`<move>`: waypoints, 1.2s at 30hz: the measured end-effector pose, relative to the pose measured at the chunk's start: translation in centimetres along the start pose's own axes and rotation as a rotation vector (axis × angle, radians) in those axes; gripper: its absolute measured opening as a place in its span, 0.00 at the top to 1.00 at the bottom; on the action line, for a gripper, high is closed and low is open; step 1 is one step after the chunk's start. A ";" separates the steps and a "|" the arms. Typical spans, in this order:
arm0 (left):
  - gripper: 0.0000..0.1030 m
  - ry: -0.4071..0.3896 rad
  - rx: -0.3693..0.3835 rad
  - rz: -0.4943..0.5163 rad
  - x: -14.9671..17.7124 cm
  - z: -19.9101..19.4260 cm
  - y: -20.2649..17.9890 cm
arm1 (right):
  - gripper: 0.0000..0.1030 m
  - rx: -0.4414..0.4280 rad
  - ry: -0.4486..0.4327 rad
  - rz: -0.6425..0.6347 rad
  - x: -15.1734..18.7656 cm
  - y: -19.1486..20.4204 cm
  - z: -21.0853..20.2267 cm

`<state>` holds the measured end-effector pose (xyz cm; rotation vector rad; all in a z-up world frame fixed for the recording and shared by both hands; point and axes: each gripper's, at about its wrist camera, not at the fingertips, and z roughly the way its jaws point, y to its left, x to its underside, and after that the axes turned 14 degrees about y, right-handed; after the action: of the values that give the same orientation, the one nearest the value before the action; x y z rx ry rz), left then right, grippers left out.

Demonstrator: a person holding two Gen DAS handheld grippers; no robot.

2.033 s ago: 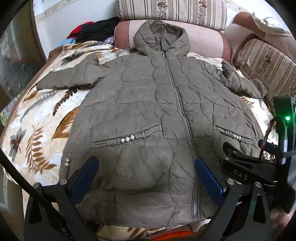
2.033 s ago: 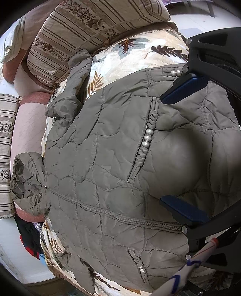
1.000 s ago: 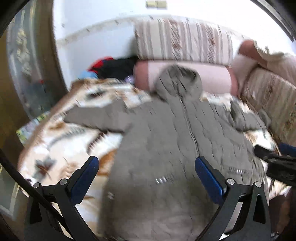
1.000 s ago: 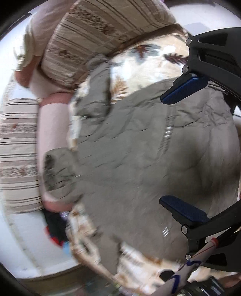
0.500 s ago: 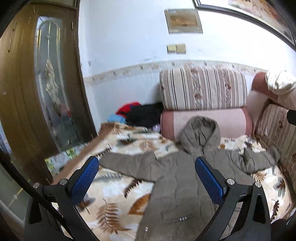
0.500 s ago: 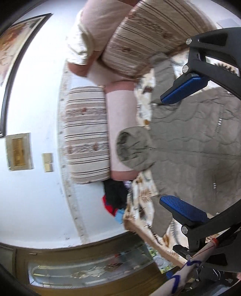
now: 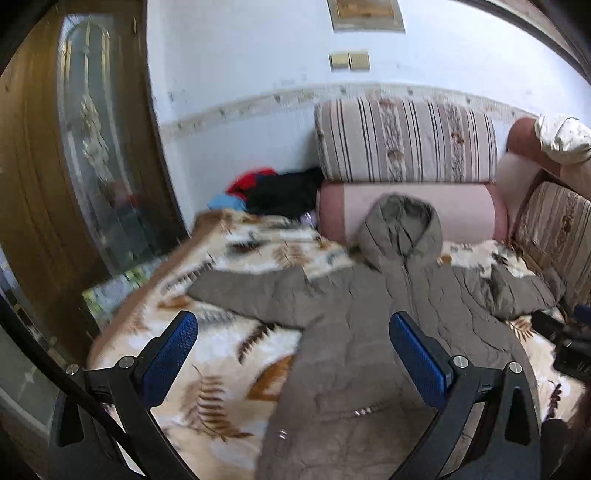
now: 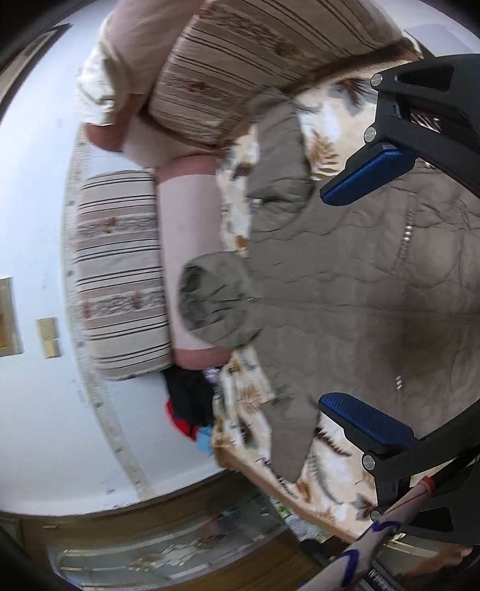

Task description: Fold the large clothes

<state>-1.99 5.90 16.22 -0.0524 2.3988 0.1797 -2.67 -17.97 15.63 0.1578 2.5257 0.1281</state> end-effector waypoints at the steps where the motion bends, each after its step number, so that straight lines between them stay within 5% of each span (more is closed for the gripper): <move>1: 0.00 0.025 0.009 0.002 0.2 1.0 -0.3 | 0.00 0.012 0.019 0.010 0.4 -0.5 1.5; 9: 0.00 0.203 0.092 0.003 2.8 8.5 -3.3 | 0.00 0.077 0.182 0.111 1.6 -3.7 9.7; 17: 0.00 0.271 0.123 -0.048 6.0 11.2 -4.5 | 0.00 0.155 0.283 0.166 4.3 -5.2 13.8; 25: 0.00 0.425 0.196 -0.036 8.4 14.1 -5.6 | 0.00 0.244 0.234 0.121 6.5 -4.4 13.7; 36: 0.00 0.374 0.328 -0.029 8.3 12.7 -5.9 | 0.00 0.218 0.266 0.175 6.1 -5.5 15.0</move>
<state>0.84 1.97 0.68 0.0348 2.7655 -0.2617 0.49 -21.71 -0.74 0.4776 2.7841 -0.0633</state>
